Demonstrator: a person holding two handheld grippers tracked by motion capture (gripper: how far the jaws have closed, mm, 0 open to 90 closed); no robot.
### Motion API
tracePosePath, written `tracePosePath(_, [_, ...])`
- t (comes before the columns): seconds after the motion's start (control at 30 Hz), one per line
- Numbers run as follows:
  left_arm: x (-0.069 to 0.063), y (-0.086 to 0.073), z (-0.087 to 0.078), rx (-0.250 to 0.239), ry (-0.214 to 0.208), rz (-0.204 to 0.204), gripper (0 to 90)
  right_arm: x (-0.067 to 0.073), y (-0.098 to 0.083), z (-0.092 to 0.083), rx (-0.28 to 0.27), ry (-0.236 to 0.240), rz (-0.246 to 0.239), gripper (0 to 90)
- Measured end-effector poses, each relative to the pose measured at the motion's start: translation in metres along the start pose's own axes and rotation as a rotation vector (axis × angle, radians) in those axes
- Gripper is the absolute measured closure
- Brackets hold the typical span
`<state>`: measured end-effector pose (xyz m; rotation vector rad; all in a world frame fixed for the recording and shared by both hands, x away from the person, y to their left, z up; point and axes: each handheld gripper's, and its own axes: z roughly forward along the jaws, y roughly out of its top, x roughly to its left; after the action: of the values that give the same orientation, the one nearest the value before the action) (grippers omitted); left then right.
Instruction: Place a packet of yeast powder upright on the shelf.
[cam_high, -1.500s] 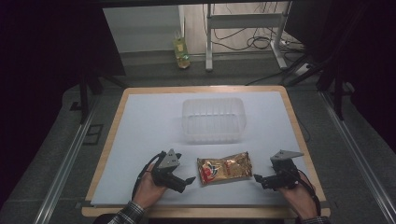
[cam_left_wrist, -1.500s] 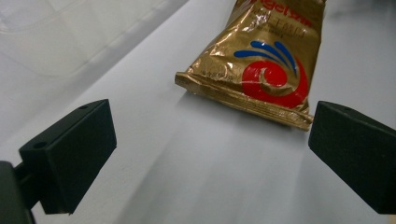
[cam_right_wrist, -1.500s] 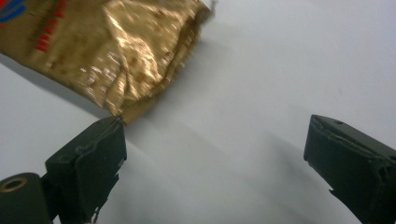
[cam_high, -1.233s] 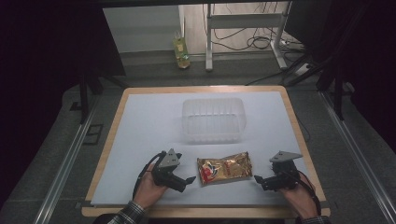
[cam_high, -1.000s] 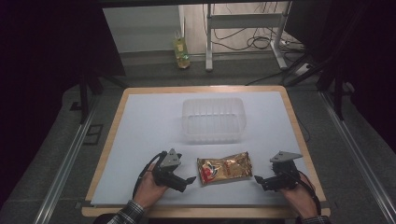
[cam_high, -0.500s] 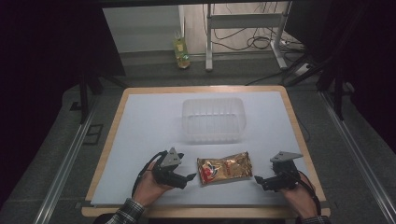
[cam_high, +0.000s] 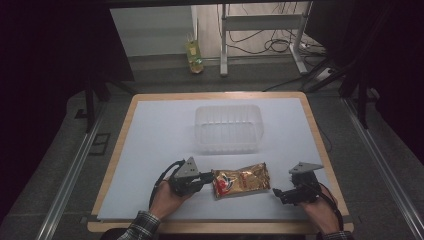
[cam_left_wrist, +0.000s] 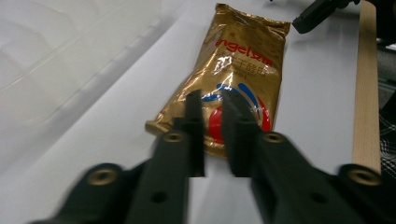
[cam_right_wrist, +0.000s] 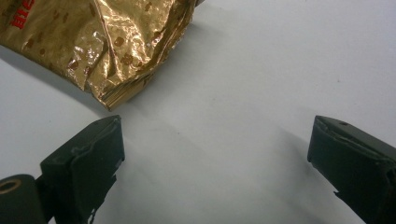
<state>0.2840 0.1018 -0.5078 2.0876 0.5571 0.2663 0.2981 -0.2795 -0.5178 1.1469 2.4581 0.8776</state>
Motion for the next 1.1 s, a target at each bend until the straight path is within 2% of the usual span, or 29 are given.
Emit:
tracePosePath(0.07, [-0.001, 0.003, 0.005, 0.0, -0.009, 0.001, 89.4, 0.0, 0.0, 0.0, -0.001, 0.0, 0.0, 4.1])
tracePosePath(0.2, [-0.003, 0.007, 0.016, -0.004, -0.032, -0.005, 89.6, 0.0, 0.0, 0.001, 0.0, 0.001, 0.001, 4.1])
tracePosePath(0.33, [-0.005, 0.008, 0.026, 0.0, -0.037, -0.002, 89.6, 0.0, 0.001, 0.002, 0.003, 0.008, 0.004, 4.1])
tracePosePath(0.63, [-0.009, 0.001, 0.048, 0.042, -0.058, 0.009, 89.6, -0.001, 0.001, 0.003, 0.005, 0.005, 0.011, 4.1])
tracePosePath(0.83, [-0.011, 0.002, 0.048, 0.07, -0.041, 0.027, 89.9, -0.001, 0.001, 0.002, 0.002, 0.009, 0.011, 4.1])
tracePosePath(0.9, [-0.01, 0.002, 0.047, 0.079, -0.042, 0.011, 89.9, -0.001, 0.001, 0.001, 0.0, 0.009, 0.01, 4.1])
tracePosePath(0.97, [-0.01, 0.001, 0.046, 0.084, -0.038, 0.019, 89.9, -0.001, 0.0, 0.001, -0.001, 0.007, 0.009, 4.1])
tracePosePath(1.07, [-0.011, -0.001, 0.044, 0.086, -0.033, 0.032, 90.0, -0.002, 0.0, -0.001, -0.008, 0.005, 0.006, 4.1])
tracePosePath(1.1, [-0.01, -0.002, 0.044, 0.081, -0.035, 0.024, 90.0, -0.002, 0.0, -0.001, -0.007, 0.006, 0.007, 4.1])
